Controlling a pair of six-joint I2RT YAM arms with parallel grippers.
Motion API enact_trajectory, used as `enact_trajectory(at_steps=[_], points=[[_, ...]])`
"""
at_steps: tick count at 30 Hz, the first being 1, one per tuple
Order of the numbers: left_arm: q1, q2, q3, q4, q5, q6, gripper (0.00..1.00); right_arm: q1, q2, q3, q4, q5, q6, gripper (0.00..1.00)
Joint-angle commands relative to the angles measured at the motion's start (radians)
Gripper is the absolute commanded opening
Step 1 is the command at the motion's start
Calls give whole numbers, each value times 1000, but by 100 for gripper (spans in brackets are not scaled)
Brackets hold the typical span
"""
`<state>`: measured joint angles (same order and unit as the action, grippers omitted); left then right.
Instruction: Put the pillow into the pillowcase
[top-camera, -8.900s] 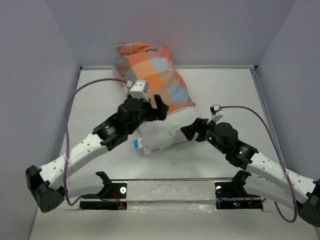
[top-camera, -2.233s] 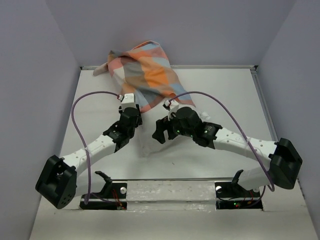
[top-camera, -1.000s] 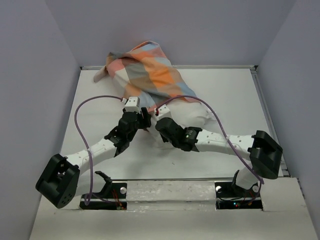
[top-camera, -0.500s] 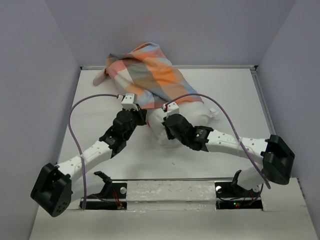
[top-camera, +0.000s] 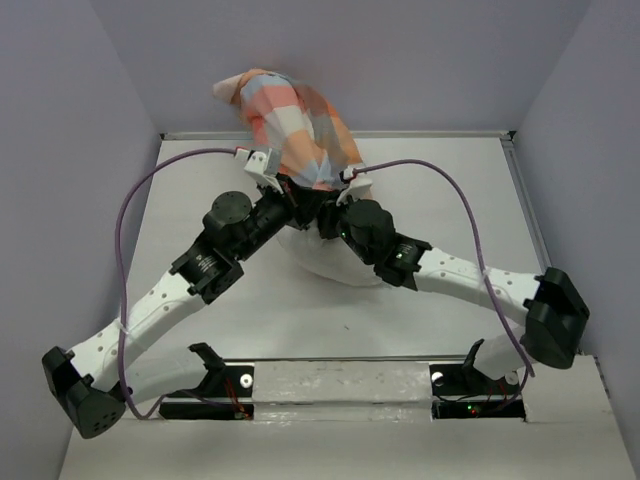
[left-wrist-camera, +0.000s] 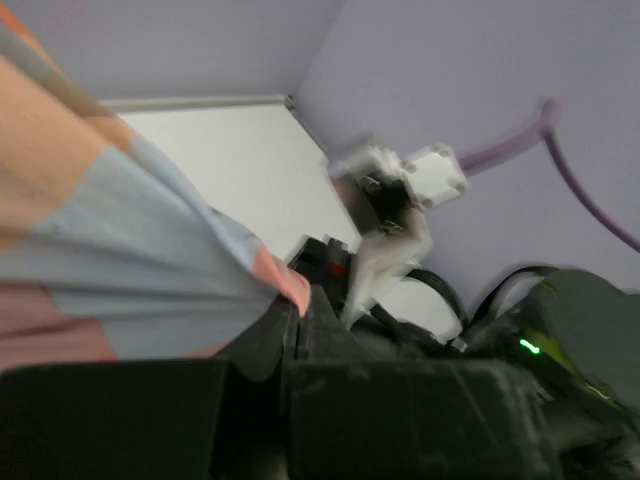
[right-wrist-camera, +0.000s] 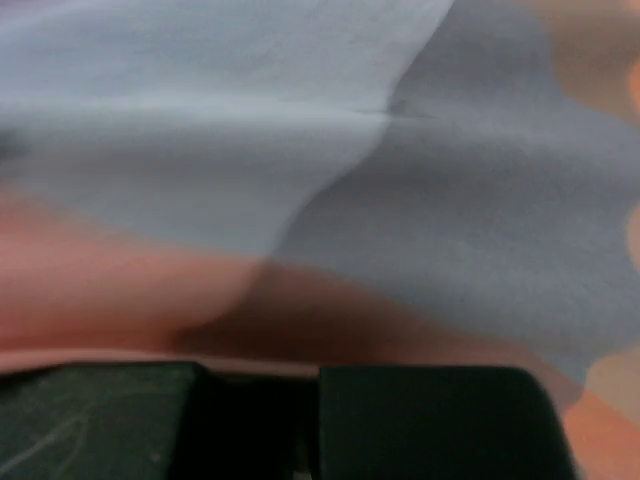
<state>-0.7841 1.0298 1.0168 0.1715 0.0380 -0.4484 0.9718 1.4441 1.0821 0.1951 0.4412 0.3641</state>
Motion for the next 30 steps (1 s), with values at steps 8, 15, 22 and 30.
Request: enact_trajectory(at_steps=[8, 15, 22, 30], points=[[-47, -352, -314, -197, -73, -136, 0, -53, -27, -195, 193, 178, 187, 0], [-47, -364, -388, -354, -387, -124, 0, -28, 1, -180, 184, 44, 177, 10], [-43, -366, -393, -357, -513, -107, 0, -28, -60, -103, -88, -330, 46, 74], [-17, -416, -238, -457, -610, -29, 0, -88, -246, -100, -281, -420, -136, 58]])
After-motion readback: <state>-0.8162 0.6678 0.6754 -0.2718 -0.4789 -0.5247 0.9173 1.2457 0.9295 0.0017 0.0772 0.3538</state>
